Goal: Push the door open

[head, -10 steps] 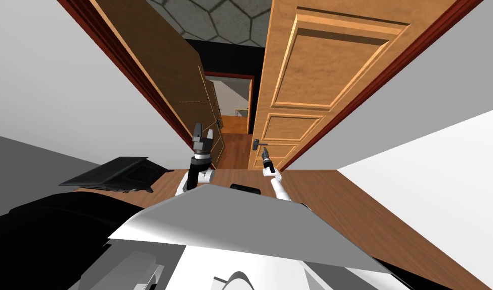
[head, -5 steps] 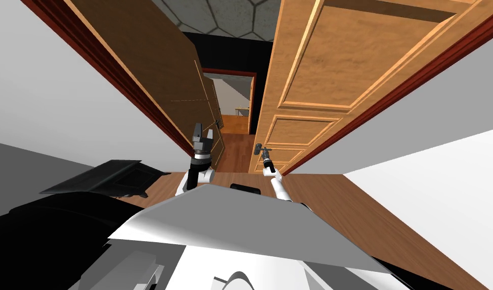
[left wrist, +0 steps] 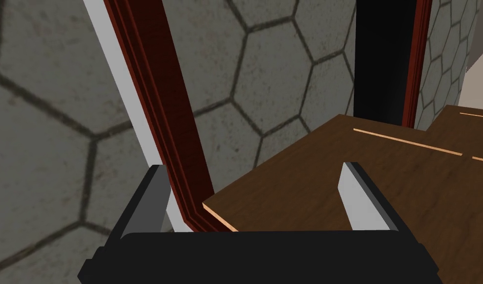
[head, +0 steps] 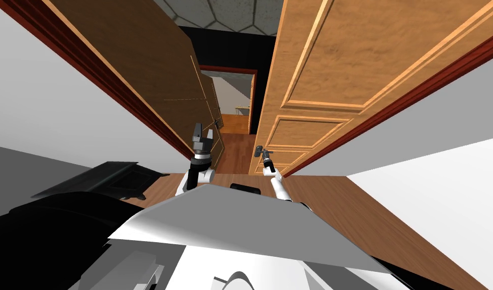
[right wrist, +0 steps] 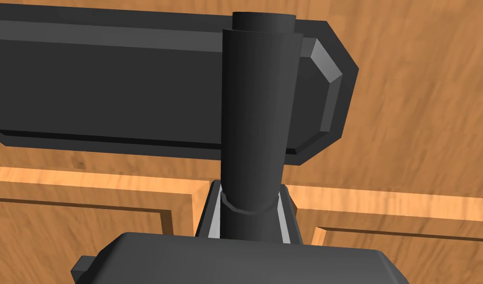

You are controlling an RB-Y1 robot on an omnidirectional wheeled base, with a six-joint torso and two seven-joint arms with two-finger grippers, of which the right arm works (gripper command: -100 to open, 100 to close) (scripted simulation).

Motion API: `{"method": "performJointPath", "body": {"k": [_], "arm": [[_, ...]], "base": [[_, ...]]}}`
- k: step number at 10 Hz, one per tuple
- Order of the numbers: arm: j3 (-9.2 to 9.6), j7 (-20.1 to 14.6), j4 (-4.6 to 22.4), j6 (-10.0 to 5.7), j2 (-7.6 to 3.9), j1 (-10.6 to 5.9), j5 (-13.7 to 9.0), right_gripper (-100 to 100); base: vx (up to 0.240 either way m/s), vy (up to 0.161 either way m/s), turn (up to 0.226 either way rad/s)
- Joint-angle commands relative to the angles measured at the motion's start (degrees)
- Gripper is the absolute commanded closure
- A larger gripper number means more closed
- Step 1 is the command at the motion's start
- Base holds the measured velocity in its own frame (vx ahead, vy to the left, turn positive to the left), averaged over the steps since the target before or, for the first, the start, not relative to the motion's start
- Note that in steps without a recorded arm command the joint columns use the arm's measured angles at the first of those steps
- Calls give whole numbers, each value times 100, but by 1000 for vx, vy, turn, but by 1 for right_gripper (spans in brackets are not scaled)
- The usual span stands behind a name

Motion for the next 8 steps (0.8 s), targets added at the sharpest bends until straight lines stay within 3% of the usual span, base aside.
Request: {"method": "performJointPath", "body": {"k": [1,4,5,8], "arm": [[9,-2,13,7,7,25,0,100],[9,-2,13,7,7,25,0,100],[-83,22,18,4,-37,-9,-14,100],[-223,60,46,0,-85,-16,-36,100]], "base": [[-12,-2,9],[0,0,0],[77,52,-38],[155,90,-53]]}}
